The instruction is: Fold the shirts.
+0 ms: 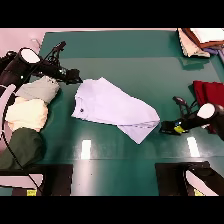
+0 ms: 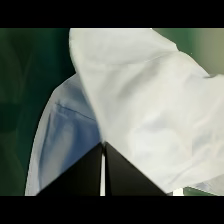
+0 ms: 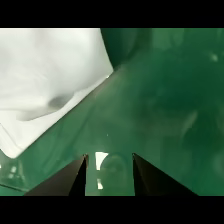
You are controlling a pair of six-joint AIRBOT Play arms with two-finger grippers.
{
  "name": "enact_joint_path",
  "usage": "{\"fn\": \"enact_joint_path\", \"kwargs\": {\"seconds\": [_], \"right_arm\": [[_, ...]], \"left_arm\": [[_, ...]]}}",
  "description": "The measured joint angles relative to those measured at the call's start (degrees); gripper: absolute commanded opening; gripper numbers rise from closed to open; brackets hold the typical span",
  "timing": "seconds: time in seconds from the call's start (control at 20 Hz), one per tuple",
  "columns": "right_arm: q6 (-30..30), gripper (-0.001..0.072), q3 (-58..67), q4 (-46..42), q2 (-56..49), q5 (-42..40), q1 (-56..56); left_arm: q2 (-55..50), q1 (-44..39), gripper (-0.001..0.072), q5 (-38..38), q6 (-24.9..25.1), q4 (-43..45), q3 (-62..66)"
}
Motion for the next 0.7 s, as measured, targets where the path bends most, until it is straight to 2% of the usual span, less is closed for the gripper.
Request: {"fn": "enact_joint_path", "kwargs": {"seconds": [0.3,0.35,0.4,0.45,0.55,0.7], "right_arm": [[-2.8,0.0339,-4.7,13.8,-6.4,-11.1,2.0],[-3.1,0.0243,-4.3,15.1,-7.8,-12.4,2.8],[-3.5,0.0087,-3.8,15.6,-9.1,-13.9,3.8],[-3.6,0.0016,-3.1,15.7,-10.3,-15.2,4.8],[-3.9,0.0016,-1.0,14.9,-11.5,-15.8,6.3],[-3.1,0.0016,4.6,7.5,-8.7,-13.8,6.7]], "left_arm": [[0.0,0.0,0.0019,-0.4,-0.1,0.2,0.1],[0.0,0.0,0.0019,-0.5,-0.1,0.2,0.1],[0.0,0.0,0.0019,-0.6,-0.1,0.2,0.1],[0.0,0.0,0.0019,-0.7,-0.1,0.2,0.1],[0.4,0.0,0.0019,-1.0,-0.2,0.3,0.2],[3.1,1.0,0.0019,-1.7,-0.2,1.3,2.3]]}}
